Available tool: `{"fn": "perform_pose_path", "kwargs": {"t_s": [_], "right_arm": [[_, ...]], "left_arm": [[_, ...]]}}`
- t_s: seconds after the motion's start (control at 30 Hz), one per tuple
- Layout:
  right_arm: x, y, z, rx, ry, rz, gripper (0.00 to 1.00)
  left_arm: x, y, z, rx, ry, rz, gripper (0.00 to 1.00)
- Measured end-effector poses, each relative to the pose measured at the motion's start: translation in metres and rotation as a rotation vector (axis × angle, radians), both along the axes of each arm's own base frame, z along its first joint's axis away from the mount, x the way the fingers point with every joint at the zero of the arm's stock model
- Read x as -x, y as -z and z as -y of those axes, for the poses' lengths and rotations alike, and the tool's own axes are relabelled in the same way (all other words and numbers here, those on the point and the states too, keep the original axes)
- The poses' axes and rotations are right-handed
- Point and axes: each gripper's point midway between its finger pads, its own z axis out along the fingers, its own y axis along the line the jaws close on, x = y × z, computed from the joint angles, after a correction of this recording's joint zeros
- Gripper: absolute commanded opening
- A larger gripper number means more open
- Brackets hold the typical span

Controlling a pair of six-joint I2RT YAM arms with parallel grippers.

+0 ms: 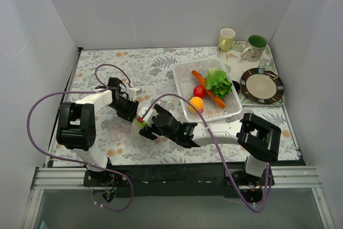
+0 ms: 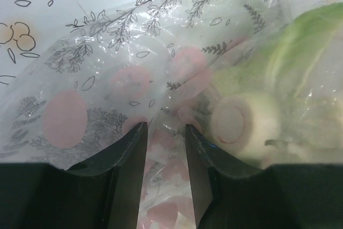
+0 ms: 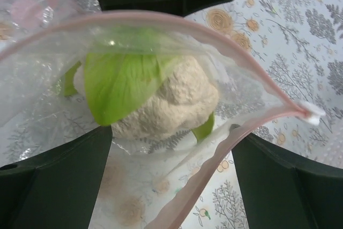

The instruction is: Open the zip-top bag and remove the fake food

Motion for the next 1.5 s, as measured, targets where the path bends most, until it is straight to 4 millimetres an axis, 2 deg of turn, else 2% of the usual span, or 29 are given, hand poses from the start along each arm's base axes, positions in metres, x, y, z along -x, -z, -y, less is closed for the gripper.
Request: {"fn": "perform_pose_path", "kwargs": {"t_s": [0.13, 0.37, 0.47, 0.6, 0.7, 0.77, 0.87, 1.0, 1.1, 1.13, 1.17, 1.23, 1.33, 1.37, 1.4, 1.43, 1.47, 1.5], "right_arm": [[0.009, -0.006, -0.011, -0.043, -0.062, -0.020, 0.98], [0.022, -0.029, -0.028, -0.116, -0.164, -0.033, 0.98], [0.021, -0.028, -0.043, -0.116, -0.186, -0.040, 0.98], [0.015, -0.014, -0.058, -0.069, -0.183, -0.052, 0.98], [0.005, -0.016, -0.053, -0.046, -0.121, -0.037, 0.98], [-0.002, -0.021, -0.038, -0.030, -0.055, -0.014, 0.98], [-0.008, -0.042, -0.006, -0.034, 0.036, 0.035, 0.98], [-0.010, -0.108, 0.036, -0.151, 0.128, 0.112, 0.98], [-0.001, -0.155, 0.044, -0.263, 0.111, 0.133, 0.95], [0.004, -0.164, 0.042, -0.286, 0.083, 0.131, 0.91], [0.010, -0.170, 0.038, -0.303, 0.048, 0.125, 0.83], [0.024, -0.169, 0.027, -0.307, -0.031, 0.104, 0.78], [0.040, -0.150, 0.012, -0.270, -0.132, 0.057, 0.54], [0.044, -0.142, 0.008, -0.252, -0.159, 0.041, 0.32], [0.047, -0.133, 0.005, -0.231, -0.179, 0.024, 0.31], [0.049, -0.124, 0.002, -0.209, -0.195, 0.011, 0.37], [0.050, -0.115, 0.000, -0.189, -0.205, -0.008, 0.56], [0.050, -0.106, -0.002, -0.171, -0.209, -0.024, 0.59]], "left_arm": [[0.000, 0.000, 0.000, -0.001, -0.006, -0.003, 0.34], [0.000, 0.000, 0.000, -0.002, -0.018, -0.007, 0.34], [0.000, 0.000, 0.000, -0.002, -0.021, -0.008, 0.34], [0.000, 0.000, -0.001, -0.007, -0.024, -0.009, 0.34], [-0.001, 0.000, -0.002, -0.013, -0.025, -0.008, 0.34], [-0.001, 0.000, -0.002, -0.014, -0.025, -0.007, 0.34], [-0.001, 0.000, -0.002, -0.014, -0.025, -0.007, 0.34], [-0.001, 0.000, -0.002, -0.014, -0.025, -0.007, 0.34], [-0.001, 0.000, -0.002, -0.014, -0.025, -0.007, 0.34], [-0.001, 0.000, -0.002, -0.014, -0.025, -0.007, 0.34], [-0.001, 0.000, -0.002, -0.014, -0.025, -0.007, 0.34], [-0.001, 0.000, -0.002, -0.014, -0.025, -0.007, 0.34], [-0.001, 0.000, -0.002, -0.015, -0.026, -0.008, 0.34], [-0.001, 0.000, -0.002, -0.014, -0.026, -0.007, 0.34], [-0.001, 0.000, -0.002, -0.015, -0.026, -0.007, 0.34], [-0.001, 0.000, -0.002, -0.015, -0.026, -0.007, 0.34], [-0.001, 0.000, -0.002, -0.015, -0.026, -0.007, 0.34], [-0.001, 0.000, -0.002, -0.015, -0.026, -0.007, 0.34]]}}
